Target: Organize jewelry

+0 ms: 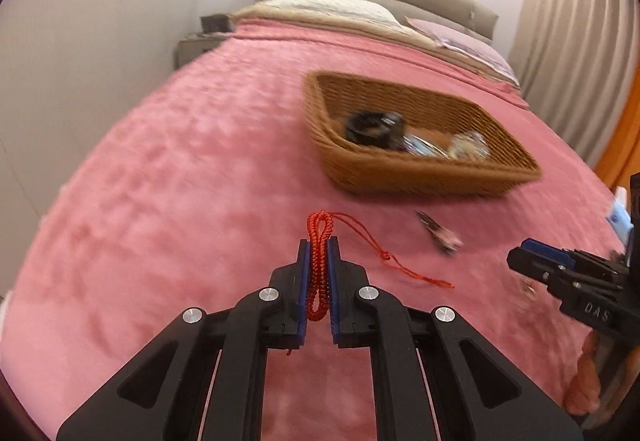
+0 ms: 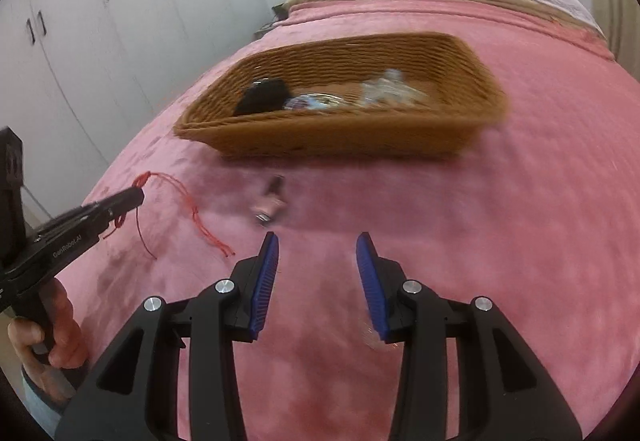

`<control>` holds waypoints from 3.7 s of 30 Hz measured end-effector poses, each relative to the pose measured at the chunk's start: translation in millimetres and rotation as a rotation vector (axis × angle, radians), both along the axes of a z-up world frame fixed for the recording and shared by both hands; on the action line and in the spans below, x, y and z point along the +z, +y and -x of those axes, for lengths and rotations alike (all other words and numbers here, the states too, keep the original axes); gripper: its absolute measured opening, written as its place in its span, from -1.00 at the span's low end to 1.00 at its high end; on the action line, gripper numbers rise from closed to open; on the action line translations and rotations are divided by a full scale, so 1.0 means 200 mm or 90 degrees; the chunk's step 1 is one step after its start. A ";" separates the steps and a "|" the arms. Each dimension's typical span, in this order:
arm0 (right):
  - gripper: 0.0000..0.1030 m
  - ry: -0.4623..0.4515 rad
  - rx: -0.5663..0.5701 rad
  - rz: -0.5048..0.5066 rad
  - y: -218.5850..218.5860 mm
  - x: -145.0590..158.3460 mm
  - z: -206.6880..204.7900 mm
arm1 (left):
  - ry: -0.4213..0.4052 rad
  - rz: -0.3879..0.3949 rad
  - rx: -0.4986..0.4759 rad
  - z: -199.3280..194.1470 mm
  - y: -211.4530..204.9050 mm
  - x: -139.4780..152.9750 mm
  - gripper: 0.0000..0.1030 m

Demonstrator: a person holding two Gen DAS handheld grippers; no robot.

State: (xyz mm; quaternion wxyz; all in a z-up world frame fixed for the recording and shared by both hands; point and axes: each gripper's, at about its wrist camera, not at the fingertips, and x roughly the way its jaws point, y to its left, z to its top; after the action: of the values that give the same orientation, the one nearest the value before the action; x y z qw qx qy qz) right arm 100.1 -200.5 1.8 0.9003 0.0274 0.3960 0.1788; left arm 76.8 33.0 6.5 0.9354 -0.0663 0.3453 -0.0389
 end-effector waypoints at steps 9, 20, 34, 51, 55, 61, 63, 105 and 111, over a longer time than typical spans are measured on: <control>-0.27 0.021 0.010 0.046 0.27 -0.06 -0.14 | -0.005 0.044 0.002 -0.01 0.11 -0.05 -0.88; -0.60 0.025 -0.002 0.079 0.33 -0.11 -0.18 | -0.002 0.062 -0.015 -0.03 0.11 -0.08 -0.88; -0.61 -0.019 0.017 0.023 0.21 0.07 0.04 | -0.092 0.110 -0.058 0.10 0.11 0.08 -0.88; -0.62 -0.149 -0.043 -0.051 0.00 0.61 -0.25 | -0.198 0.142 -0.139 -0.24 -0.16 0.59 -0.88; -0.62 -0.134 -0.046 -0.067 -0.03 0.55 -0.46 | -0.179 0.142 -0.133 -0.48 -0.25 0.53 -0.87; -0.62 -0.105 -0.053 -0.069 -0.04 0.35 -0.70 | -0.125 0.135 -0.126 -0.72 -0.30 0.36 -0.87; -0.62 -0.086 -0.058 -0.078 -0.05 0.29 -0.75 | -0.113 0.131 -0.124 -0.75 -0.29 0.30 -0.87; 0.40 -0.258 -0.138 -0.007 -0.24 0.18 -0.17 | -0.242 -0.097 0.105 -0.10 -0.31 0.18 0.85; 0.45 -0.259 -0.132 0.006 -0.22 0.16 -0.16 | -0.232 -0.069 0.094 -0.09 -0.29 0.15 0.85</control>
State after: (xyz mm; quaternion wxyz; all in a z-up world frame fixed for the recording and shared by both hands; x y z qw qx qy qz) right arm 132.1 -243.9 34.1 0.9753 0.0273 0.2018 0.0852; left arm 94.8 -24.4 37.1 0.9848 -0.0331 0.1662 0.0369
